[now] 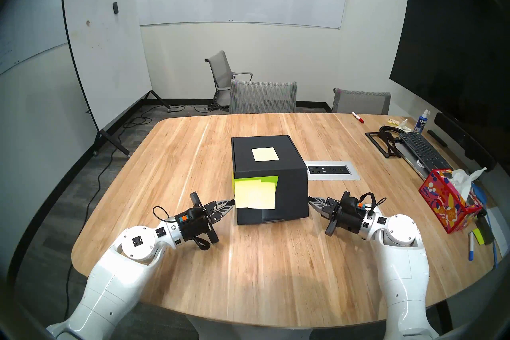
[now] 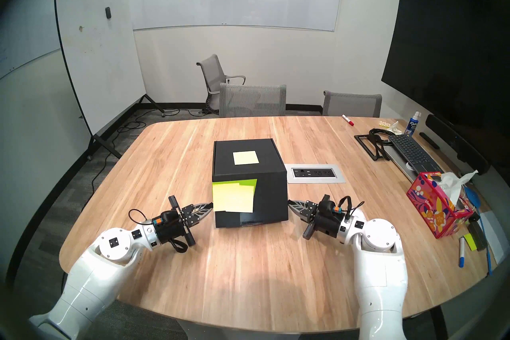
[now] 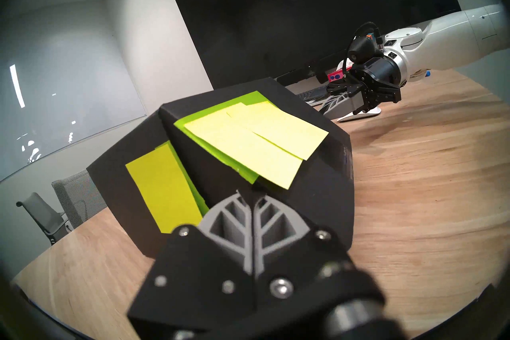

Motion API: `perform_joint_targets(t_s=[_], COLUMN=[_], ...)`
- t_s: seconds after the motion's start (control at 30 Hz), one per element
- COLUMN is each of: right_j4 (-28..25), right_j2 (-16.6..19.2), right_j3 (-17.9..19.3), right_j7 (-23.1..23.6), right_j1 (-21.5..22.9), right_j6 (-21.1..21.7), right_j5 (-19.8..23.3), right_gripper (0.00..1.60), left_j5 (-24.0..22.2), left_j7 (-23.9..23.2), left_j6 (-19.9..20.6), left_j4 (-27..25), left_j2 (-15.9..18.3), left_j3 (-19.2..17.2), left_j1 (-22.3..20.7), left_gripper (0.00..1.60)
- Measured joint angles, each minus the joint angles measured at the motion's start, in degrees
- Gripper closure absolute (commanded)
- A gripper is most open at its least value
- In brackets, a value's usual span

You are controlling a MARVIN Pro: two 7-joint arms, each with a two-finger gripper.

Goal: Open the box and place the mouse inside

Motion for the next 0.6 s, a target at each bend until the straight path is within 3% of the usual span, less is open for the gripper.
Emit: perform_joint_targets(t_s=[0.6], right_j4=[-2.2], right_j2=[-0.4], right_j3=[1.1], right_j7=[0.5], right_j1=[-1.6], right_j6=[-0.1], right_j5=[0.7], right_gripper=[1.60], left_j5=[-0.3], left_j7=[0.0], left_j6=[0.1], left_j4=[-2.6], left_j2=[0.1], left_j3=[-0.4], left_j1=[1.7], left_gripper=[1.60])
